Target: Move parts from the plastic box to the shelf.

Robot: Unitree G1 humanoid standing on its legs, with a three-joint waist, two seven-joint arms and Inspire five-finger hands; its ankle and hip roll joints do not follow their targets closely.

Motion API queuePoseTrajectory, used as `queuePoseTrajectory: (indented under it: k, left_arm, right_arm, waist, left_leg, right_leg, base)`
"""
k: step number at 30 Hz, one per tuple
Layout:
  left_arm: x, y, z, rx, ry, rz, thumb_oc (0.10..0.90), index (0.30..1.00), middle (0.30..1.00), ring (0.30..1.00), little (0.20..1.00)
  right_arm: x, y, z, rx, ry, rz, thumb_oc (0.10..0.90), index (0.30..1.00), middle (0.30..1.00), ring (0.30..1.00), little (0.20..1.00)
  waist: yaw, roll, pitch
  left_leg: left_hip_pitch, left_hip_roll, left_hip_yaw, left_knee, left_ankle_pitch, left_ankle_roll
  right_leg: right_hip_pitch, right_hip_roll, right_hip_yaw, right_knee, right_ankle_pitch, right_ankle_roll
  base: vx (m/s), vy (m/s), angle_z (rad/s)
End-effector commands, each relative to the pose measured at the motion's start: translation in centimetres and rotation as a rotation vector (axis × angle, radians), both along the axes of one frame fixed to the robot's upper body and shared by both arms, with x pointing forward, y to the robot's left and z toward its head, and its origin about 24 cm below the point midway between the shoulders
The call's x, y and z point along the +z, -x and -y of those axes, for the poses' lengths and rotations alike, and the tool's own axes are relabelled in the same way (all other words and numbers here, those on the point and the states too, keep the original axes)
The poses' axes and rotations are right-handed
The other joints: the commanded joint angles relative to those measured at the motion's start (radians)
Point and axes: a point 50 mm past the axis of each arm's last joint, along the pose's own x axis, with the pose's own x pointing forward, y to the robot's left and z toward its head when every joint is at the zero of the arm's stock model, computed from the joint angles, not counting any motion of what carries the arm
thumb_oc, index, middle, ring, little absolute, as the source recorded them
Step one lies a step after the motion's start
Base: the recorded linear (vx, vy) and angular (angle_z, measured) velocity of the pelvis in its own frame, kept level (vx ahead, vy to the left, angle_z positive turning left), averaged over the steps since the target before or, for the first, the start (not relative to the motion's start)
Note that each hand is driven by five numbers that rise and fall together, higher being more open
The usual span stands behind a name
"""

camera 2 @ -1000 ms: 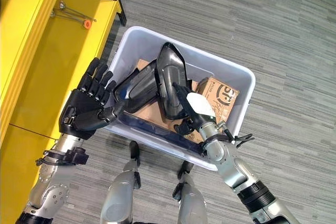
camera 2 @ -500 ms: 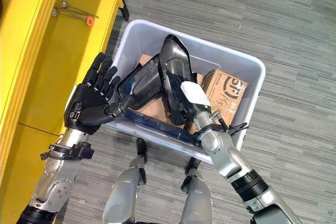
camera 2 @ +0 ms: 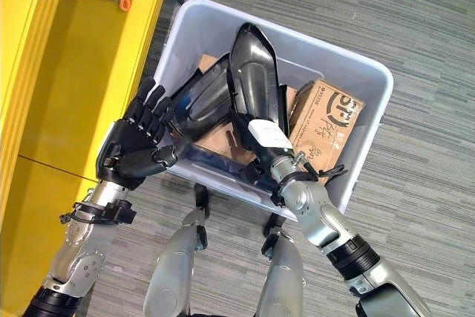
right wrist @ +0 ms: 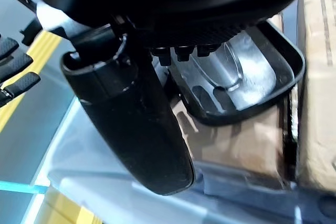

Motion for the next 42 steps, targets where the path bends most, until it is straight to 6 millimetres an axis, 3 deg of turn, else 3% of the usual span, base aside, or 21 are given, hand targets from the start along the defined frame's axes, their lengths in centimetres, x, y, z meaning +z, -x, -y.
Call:
queuePoseTrajectory:
  k: [1,10,11,18,21,22,23,42]
  left_arm:
    - [3.9,1.5,1.3,-0.114,-0.002,0.244,0.9,1.0,1.0,1.0,1.0]
    - [3.8,1.4,1.6,-0.113,0.002,0.241,0.9,1.0,1.0,1.0,1.0]
    - [3.7,1.5,1.8,-0.122,0.005,0.236,0.9,1.0,1.0,1.0,1.0]
    - [4.0,1.5,2.3,-0.126,0.028,0.258,0.9,1.0,1.0,1.0,1.0]
    - [3.8,1.3,2.2,-0.143,0.09,0.212,0.9,1.0,1.0,1.0,1.0]
    - [3.5,1.2,2.2,-0.159,0.116,0.182,0.9,1.0,1.0,1.0,1.0]
    - [3.8,1.2,2.3,-0.167,0.1,0.199,0.9,1.0,1.0,1.0,1.0]
    - [3.2,1.1,3.2,-0.21,0.081,0.149,0.9,1.0,1.0,1.0,1.0]
  right_arm:
    - [4.1,0.3,-1.4,0.083,0.02,0.19,0.9,1.0,1.0,1.0,1.0]
    - [5.5,-0.1,0.0,-0.002,0.056,0.344,0.9,1.0,1.0,1.0,1.0]
    - [5.9,0.3,-0.2,0.005,0.025,0.404,0.9,1.0,1.0,1.0,1.0]
    - [7.6,0.8,-0.7,0.006,-0.119,0.567,0.9,1.0,1.0,1.0,1.0]
    - [7.5,0.9,-1.2,0.066,-0.103,0.512,0.9,1.0,1.0,1.0,1.0]
    - [7.2,1.2,-1.5,0.075,-0.096,0.511,0.9,1.0,1.0,1.0,1.0]
    - [7.5,1.2,-1.8,0.086,-0.107,0.519,0.9,1.0,1.0,1.0,1.0]
    - [8.3,1.2,-3.0,0.114,-0.117,0.543,0.9,1.0,1.0,1.0,1.0]
  waist:
    - [-0.012,0.006,-0.014]
    - [-0.029,0.026,-0.014]
    - [-0.037,0.032,-0.014]
    - [-0.049,0.051,-0.014]
    - [-0.052,0.055,-0.014]
    - [-0.055,0.056,-0.014]
    - [-0.054,0.059,-0.014]
    - [-0.044,0.064,-0.014]
  left_leg:
    - [-0.024,-0.029,-0.01,0.098,-0.136,-0.012]
    - [-0.091,-0.027,0.001,0.133,-0.144,-0.003]
    - [-0.084,-0.032,-0.008,0.141,-0.164,-0.013]
    - [-0.11,-0.031,0.01,0.136,-0.146,-0.001]
    - [-0.111,-0.032,0.011,0.138,-0.147,-0.005]
    - [-0.09,-0.037,0.005,0.143,-0.171,-0.012]
    - [-0.106,-0.033,0.015,0.142,-0.153,-0.002]
    - [-0.093,-0.034,0.013,0.144,-0.157,-0.001]
  right_leg:
    - [0.003,0.041,0.039,0.057,-0.078,0.013]
    - [-0.091,0.028,0.052,0.137,-0.097,0.004]
    - [-0.094,0.027,0.068,0.155,-0.117,0.01]
    - [-0.137,0.026,0.07,0.162,-0.101,-0.005]
    - [-0.143,0.023,0.075,0.169,-0.104,-0.005]
    - [-0.126,0.018,0.088,0.179,-0.125,0.006]
    - [-0.144,0.015,0.078,0.179,-0.109,-0.005]
    - [-0.133,0.009,0.066,0.193,-0.115,-0.007]
  base:
    - [0.0,0.0,0.0]
    - [-0.01,-0.004,-0.02]
    - [0.0,0.0,0.0]
    - [-0.02,0.043,-0.03]
    - [0.02,0.041,-0.06]
    - [0.01,0.035,-0.06]
    - [0.0,0.0,0.0]
    - [0.0,-0.002,0.0]
